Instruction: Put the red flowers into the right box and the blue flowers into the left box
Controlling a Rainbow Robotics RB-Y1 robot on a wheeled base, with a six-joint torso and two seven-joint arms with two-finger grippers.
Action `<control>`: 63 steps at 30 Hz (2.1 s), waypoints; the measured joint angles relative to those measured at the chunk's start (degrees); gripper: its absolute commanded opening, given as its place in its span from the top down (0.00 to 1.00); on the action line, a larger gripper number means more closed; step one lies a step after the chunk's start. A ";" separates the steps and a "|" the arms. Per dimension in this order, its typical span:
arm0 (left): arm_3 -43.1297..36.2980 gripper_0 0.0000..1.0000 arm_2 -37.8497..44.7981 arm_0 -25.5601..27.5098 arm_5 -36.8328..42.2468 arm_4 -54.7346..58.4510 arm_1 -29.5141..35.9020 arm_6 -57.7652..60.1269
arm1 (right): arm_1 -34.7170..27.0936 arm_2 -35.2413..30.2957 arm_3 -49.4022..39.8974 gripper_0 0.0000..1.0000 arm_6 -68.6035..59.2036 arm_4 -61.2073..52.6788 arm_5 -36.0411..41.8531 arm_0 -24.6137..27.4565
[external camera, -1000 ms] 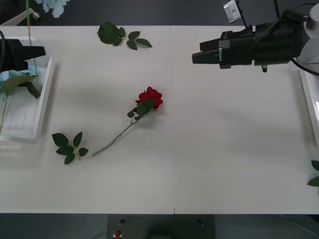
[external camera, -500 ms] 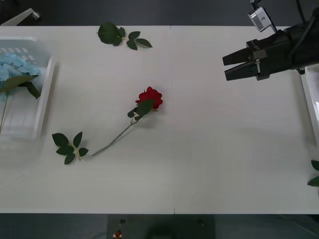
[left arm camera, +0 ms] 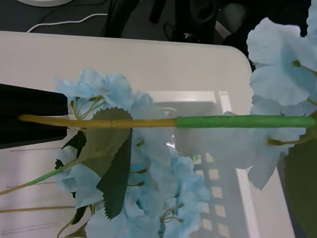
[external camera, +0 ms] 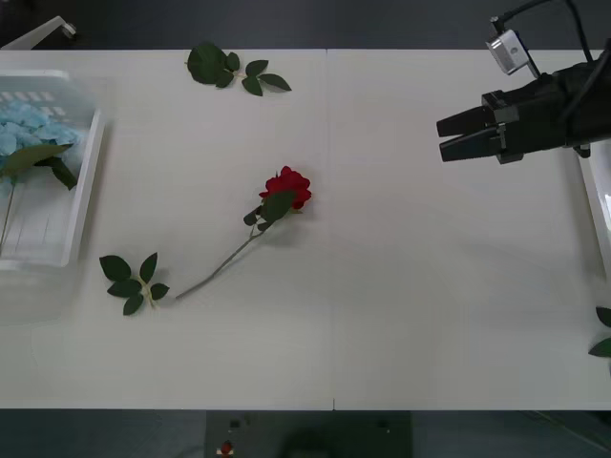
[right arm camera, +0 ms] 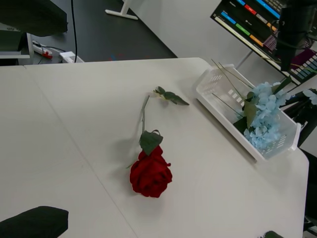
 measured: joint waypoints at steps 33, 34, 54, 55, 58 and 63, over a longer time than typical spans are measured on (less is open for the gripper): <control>8.13 0.15 -7.04 0.00 7.36 10.18 -0.16 -0.97 | -6.31 0.00 -17.99 0.00 0.00 15.96 -18.02 3.29; 7.38 0.15 -4.70 0.00 9.56 10.28 -0.19 -1.95 | -6.31 0.00 -18.00 0.00 0.00 15.96 -18.31 3.58; -17.14 0.09 5.44 -0.87 31.03 29.39 -0.25 -2.68 | -6.32 0.00 -18.05 0.00 0.00 14.41 -17.92 3.91; -17.76 0.09 4.01 -1.50 31.02 30.40 -0.25 -0.88 | -6.32 0.00 -18.05 0.00 0.00 14.35 -17.91 3.91; -19.02 0.08 -2.57 -4.40 30.88 31.40 -0.32 10.40 | -6.33 0.00 -18.11 0.00 0.00 13.27 -17.91 3.91; -22.69 0.03 -11.71 -7.93 28.35 23.91 -5.65 16.94 | -6.34 0.00 -18.47 0.00 0.00 13.04 -17.91 3.91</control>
